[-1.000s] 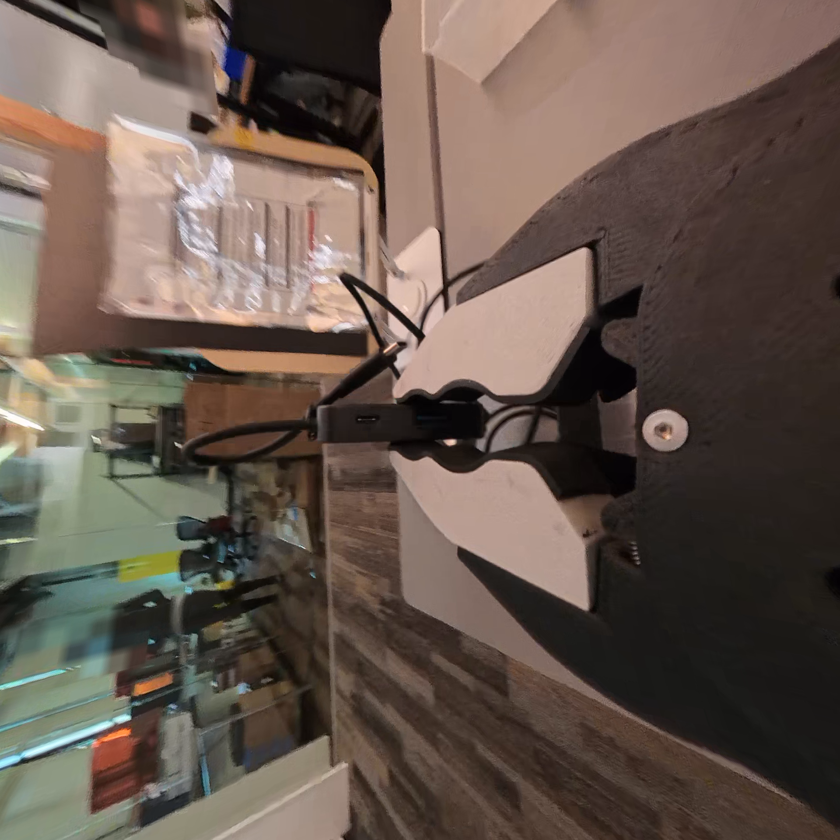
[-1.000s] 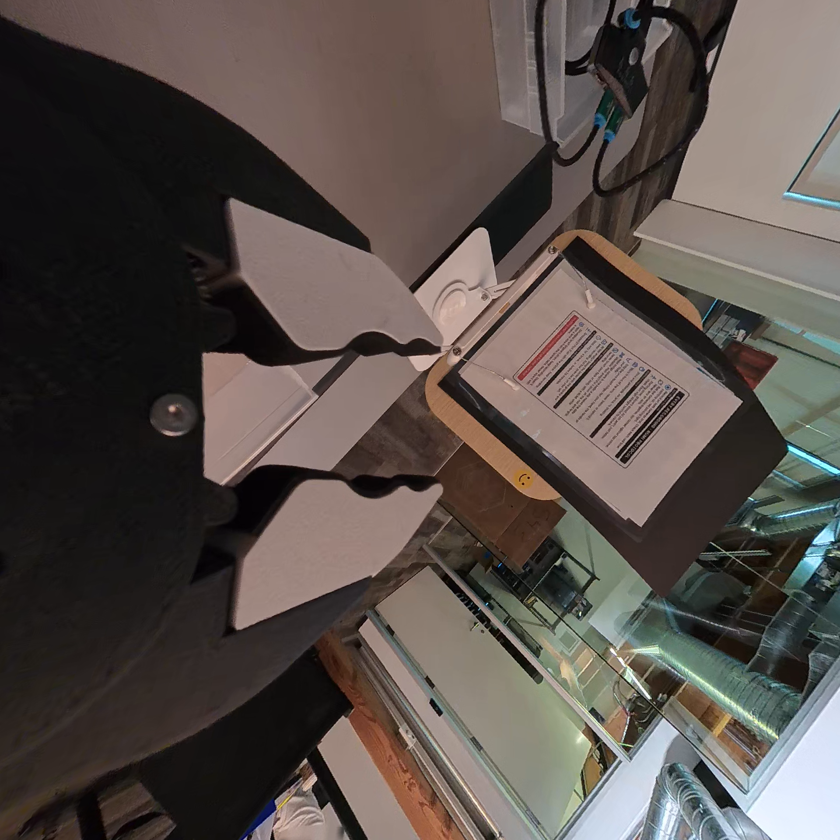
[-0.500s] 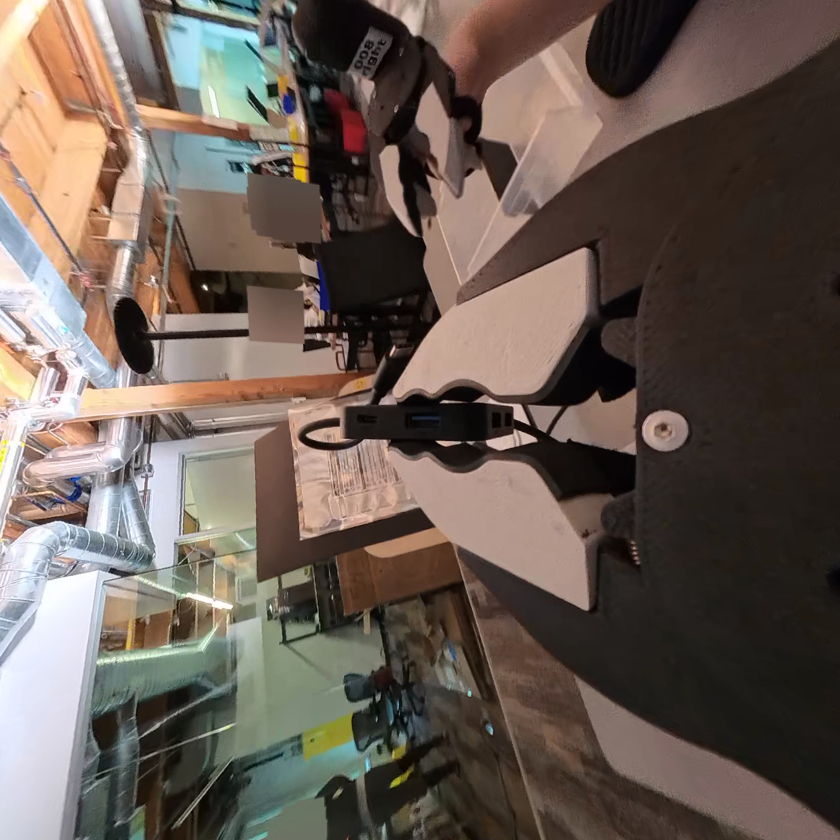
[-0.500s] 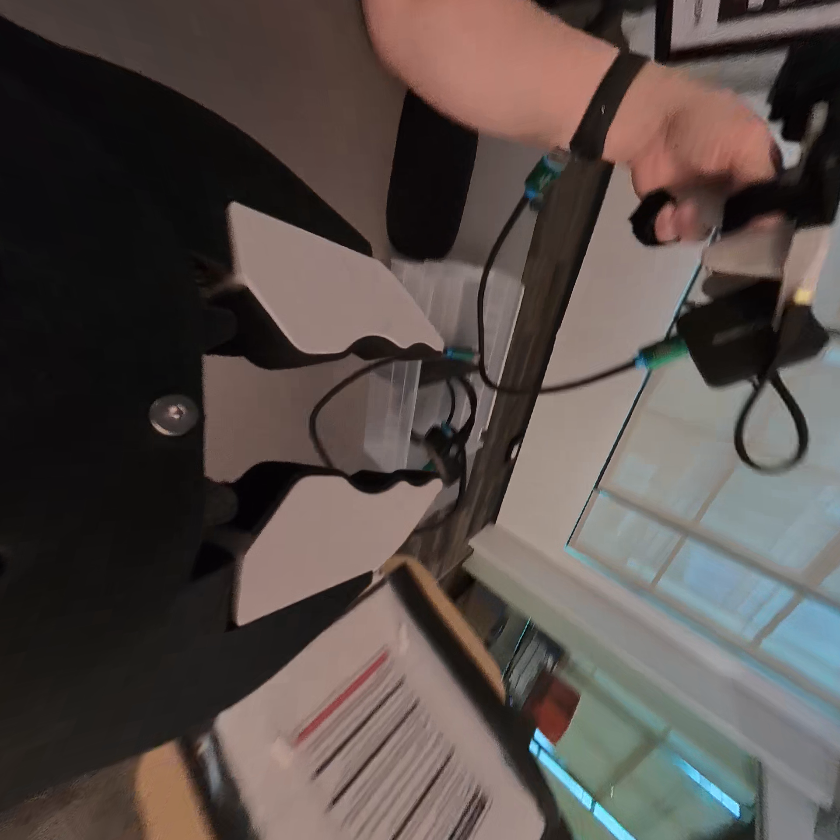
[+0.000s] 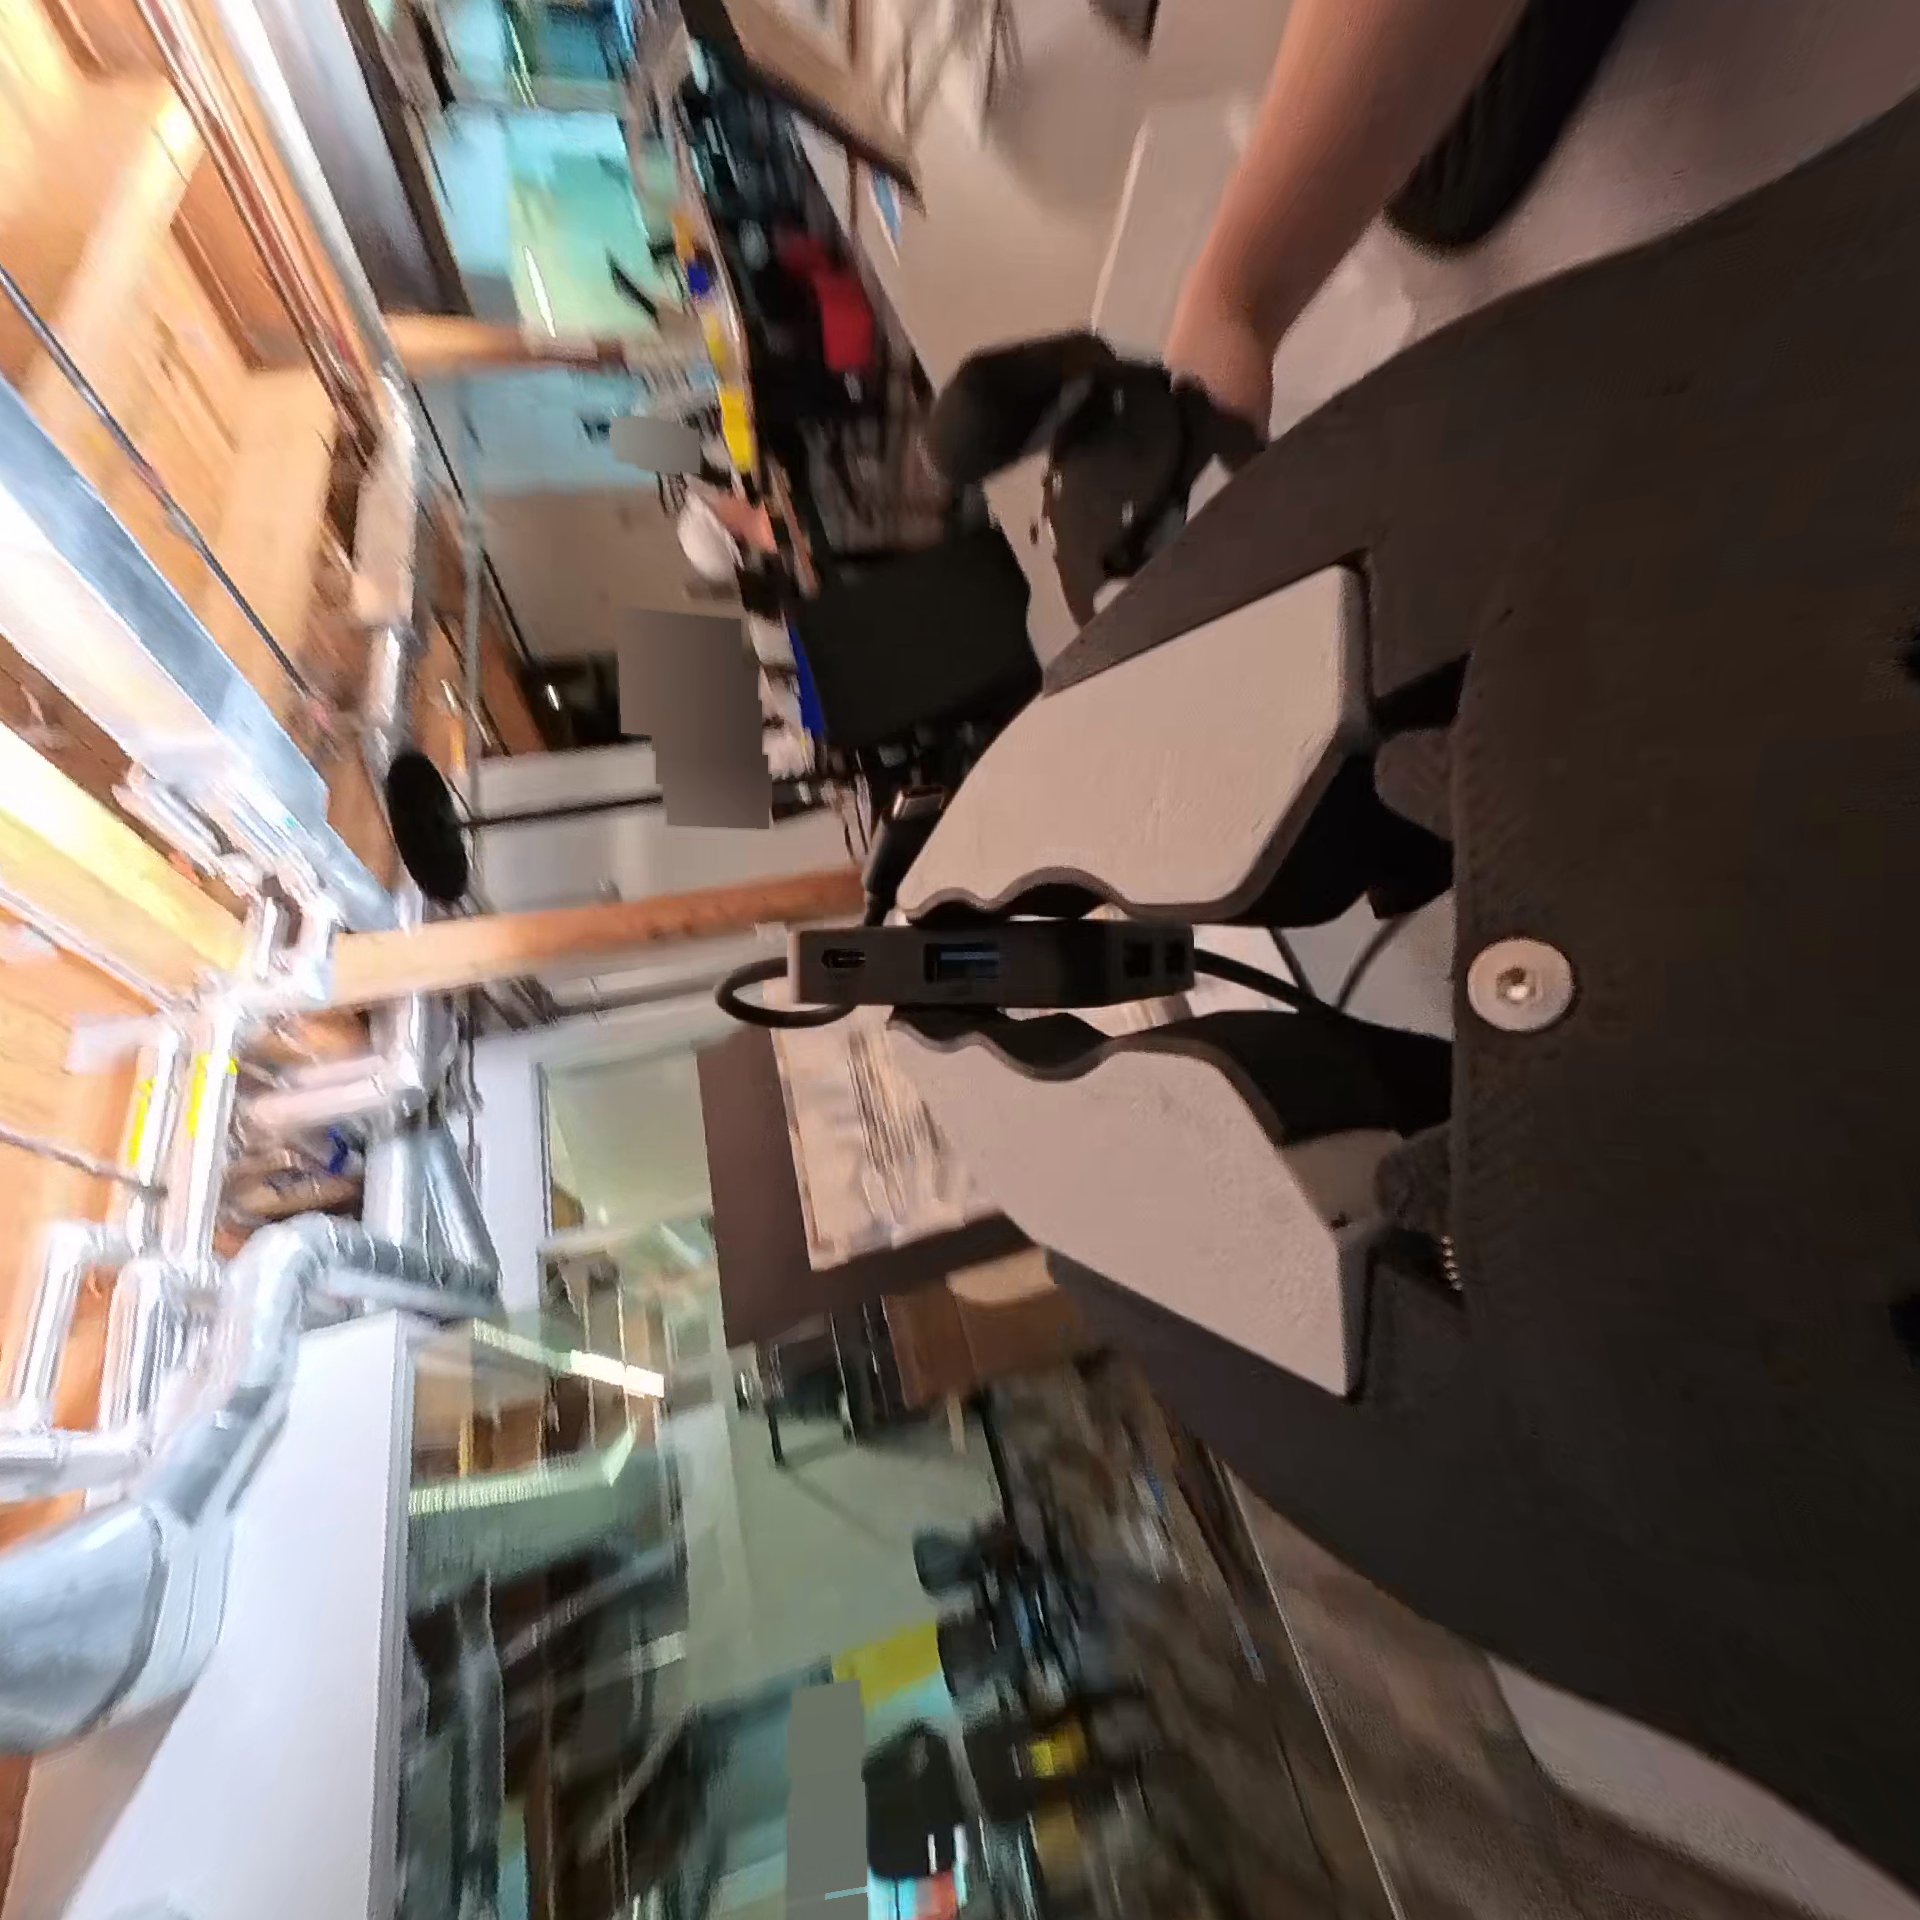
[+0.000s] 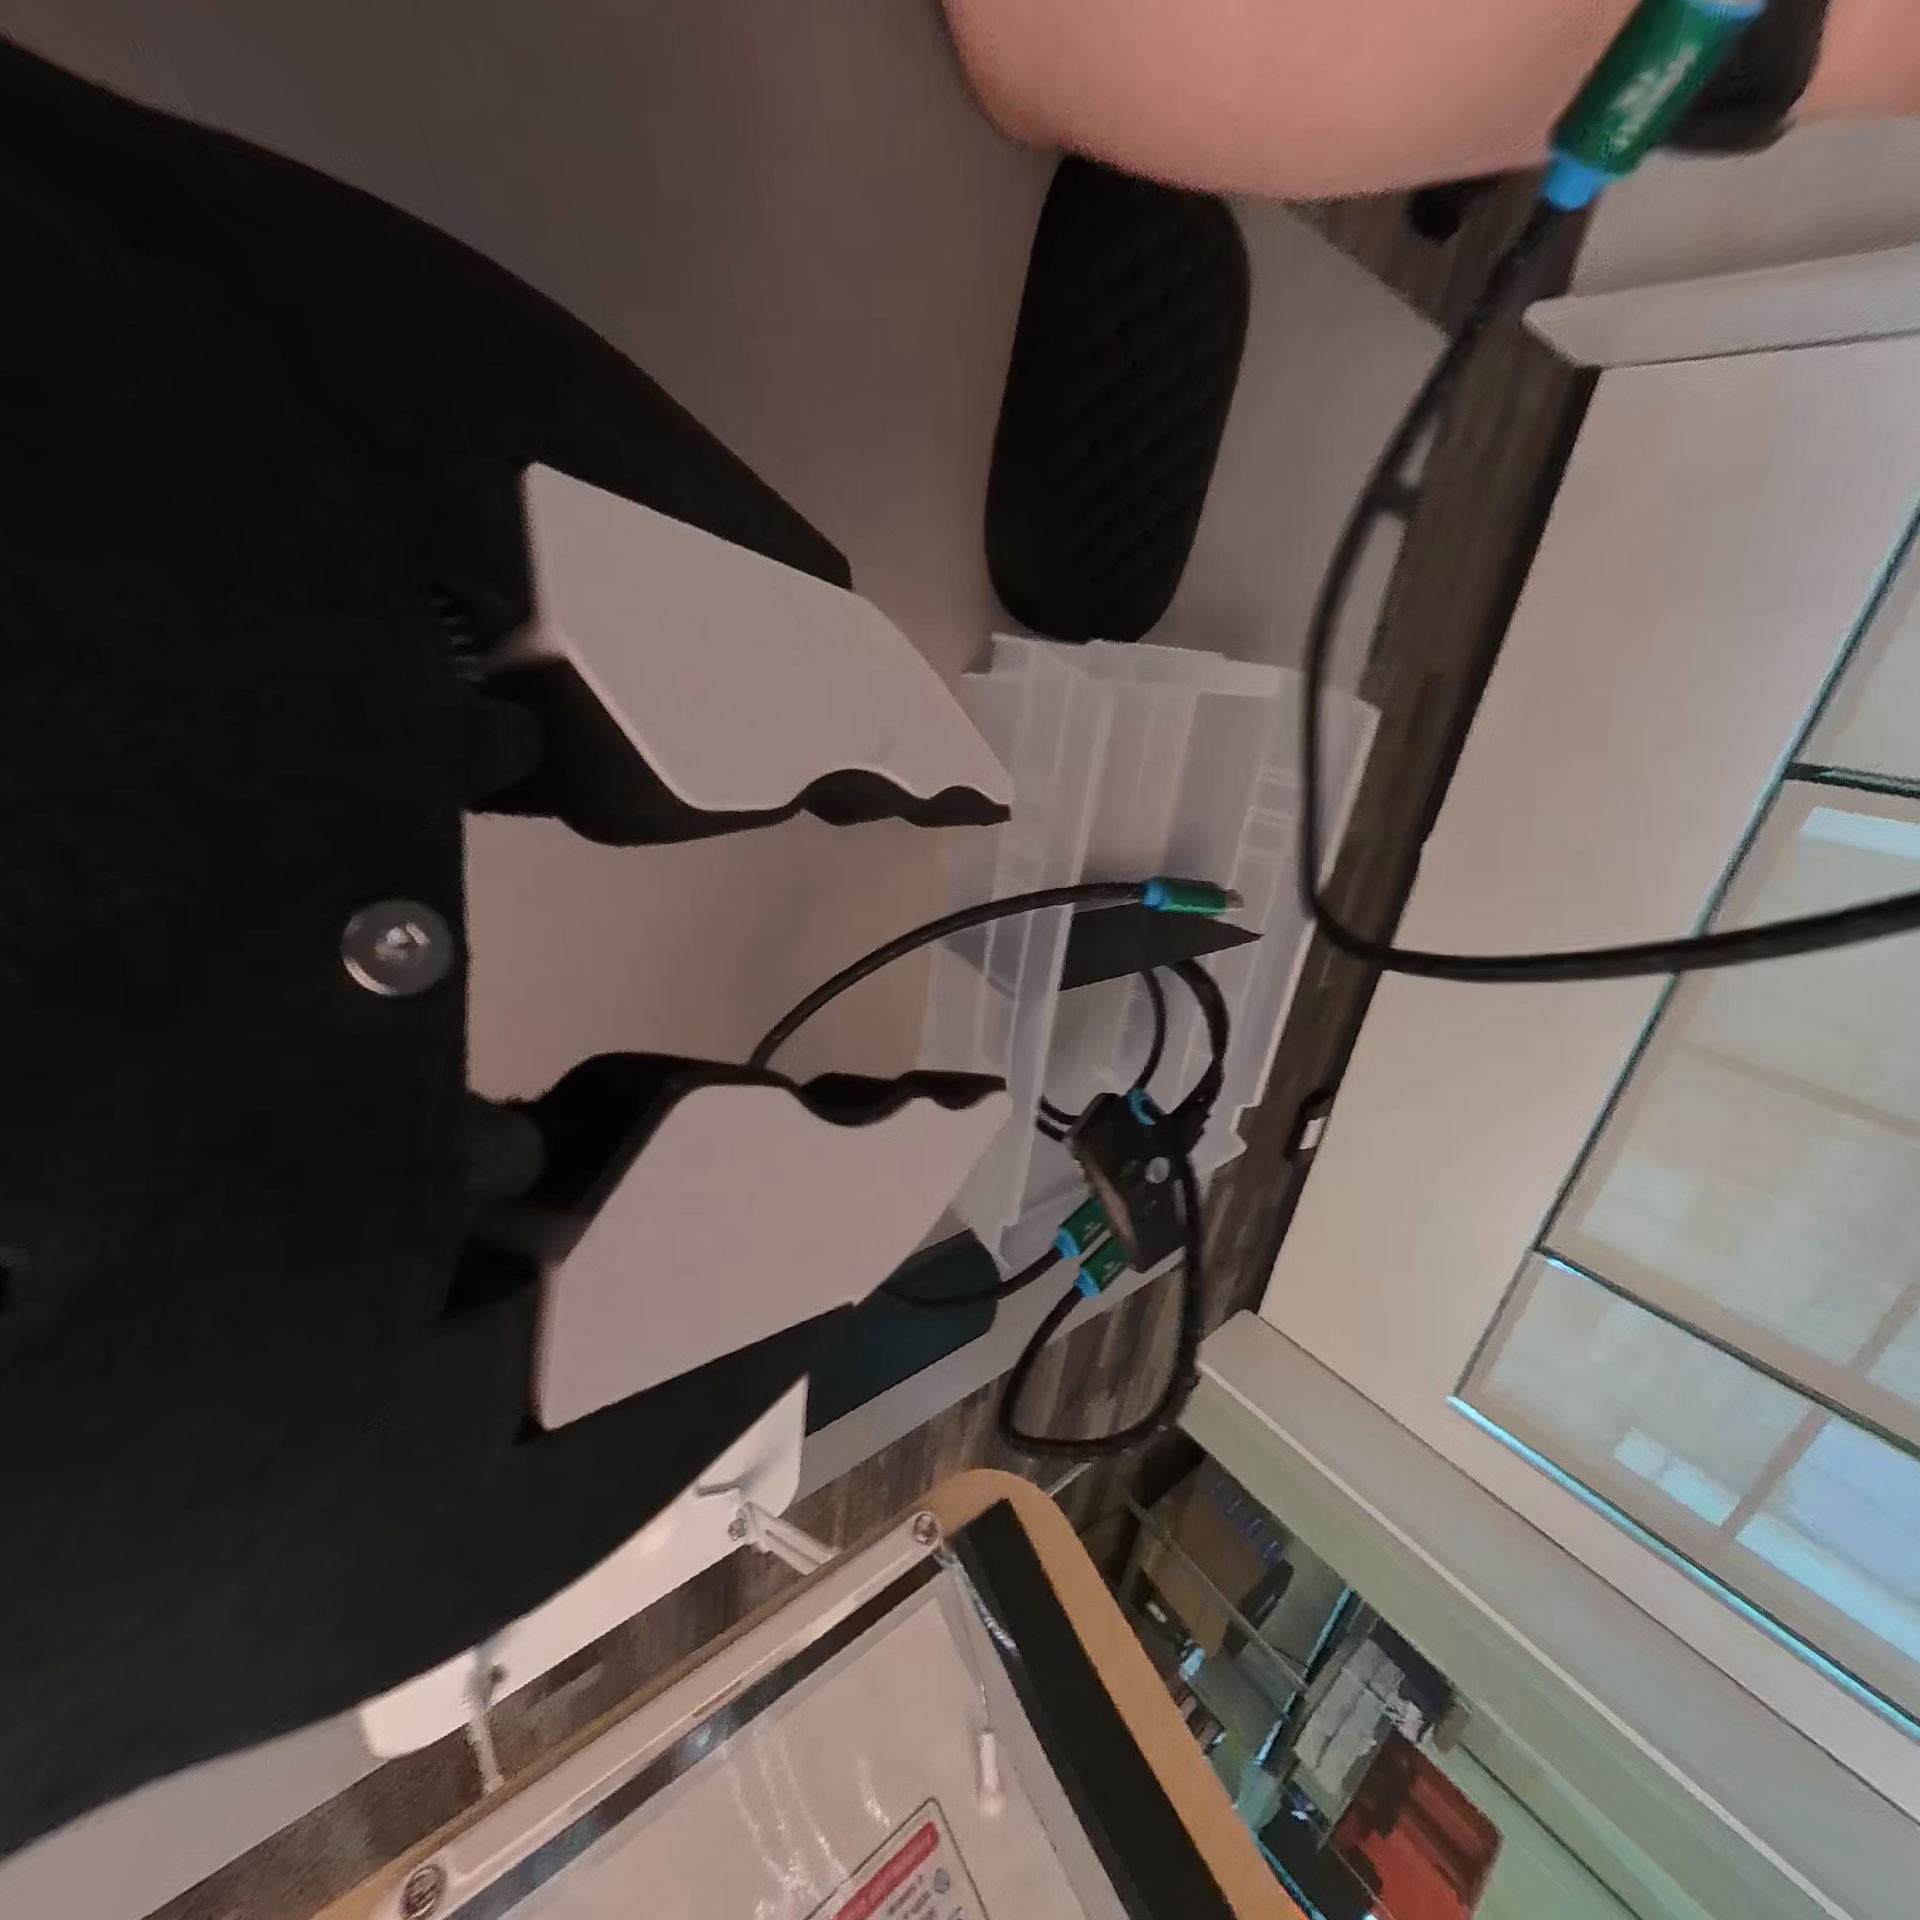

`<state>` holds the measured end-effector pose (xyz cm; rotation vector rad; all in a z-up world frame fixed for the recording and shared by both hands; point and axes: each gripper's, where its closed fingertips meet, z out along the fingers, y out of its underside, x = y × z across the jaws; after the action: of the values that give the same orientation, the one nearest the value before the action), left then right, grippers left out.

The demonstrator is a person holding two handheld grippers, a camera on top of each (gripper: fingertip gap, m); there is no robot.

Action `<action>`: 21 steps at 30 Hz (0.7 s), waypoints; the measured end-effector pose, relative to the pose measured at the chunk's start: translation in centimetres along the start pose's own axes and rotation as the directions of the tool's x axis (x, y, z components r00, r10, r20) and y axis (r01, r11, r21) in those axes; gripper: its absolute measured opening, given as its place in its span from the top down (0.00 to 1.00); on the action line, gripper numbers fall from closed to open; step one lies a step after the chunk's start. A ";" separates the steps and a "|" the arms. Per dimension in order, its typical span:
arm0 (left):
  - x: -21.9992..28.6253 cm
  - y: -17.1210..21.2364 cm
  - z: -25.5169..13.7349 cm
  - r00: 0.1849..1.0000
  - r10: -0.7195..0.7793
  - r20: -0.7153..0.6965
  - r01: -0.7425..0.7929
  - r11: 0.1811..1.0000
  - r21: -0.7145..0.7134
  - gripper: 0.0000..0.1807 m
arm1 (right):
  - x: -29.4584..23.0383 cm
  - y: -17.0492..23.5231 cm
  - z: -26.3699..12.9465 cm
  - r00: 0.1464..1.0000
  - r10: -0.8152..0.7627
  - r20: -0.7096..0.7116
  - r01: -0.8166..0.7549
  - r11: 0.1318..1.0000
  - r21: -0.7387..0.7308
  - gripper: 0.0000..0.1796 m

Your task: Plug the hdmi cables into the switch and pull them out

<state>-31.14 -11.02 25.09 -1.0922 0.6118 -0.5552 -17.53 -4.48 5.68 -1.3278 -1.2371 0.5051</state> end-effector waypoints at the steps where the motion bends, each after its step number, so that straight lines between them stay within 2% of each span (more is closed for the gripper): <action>1: 0.6 0.0 0.1 0.998 -0.037 -0.059 0.037 0.999 0.008 0.93 | -0.3 -0.8 -0.1 1.000 0.006 0.009 -0.007 0.999 0.038 0.75; 7: 3.6 1.5 2.7 0.922 -0.210 -0.326 0.206 0.977 -0.048 0.93 | -2.1 -7.1 -2.6 1.000 -0.017 0.009 0.014 0.955 0.298 0.75; 15: 9.6 4.6 7.1 0.755 -0.347 -0.556 0.277 0.938 -0.209 0.93 | -2.8 -8.5 -3.2 0.996 0.052 0.074 -0.075 0.934 0.350 0.75; 18: 10.9 4.9 7.7 0.703 -0.378 -0.602 0.300 0.926 -0.230 0.93 | -2.6 -8.6 -3.9 0.984 0.097 0.146 -0.147 0.914 0.379 0.85; 19: 11.0 4.9 7.8 0.694 -0.384 -0.609 0.313 0.923 -0.226 0.93 | -2.9 -8.6 -4.2 0.976 0.093 0.194 -0.163 0.908 0.385 0.94; 21: 10.8 4.9 8.3 0.700 -0.386 -0.600 0.335 0.920 -0.202 0.93 | -2.3 -8.7 -4.7 0.967 0.132 0.216 -0.209 0.899 0.385 0.95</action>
<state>-17.20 -11.31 21.36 -1.0991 1.0185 -1.2912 -17.26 -10.78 13.68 -1.0529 -1.0917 0.9767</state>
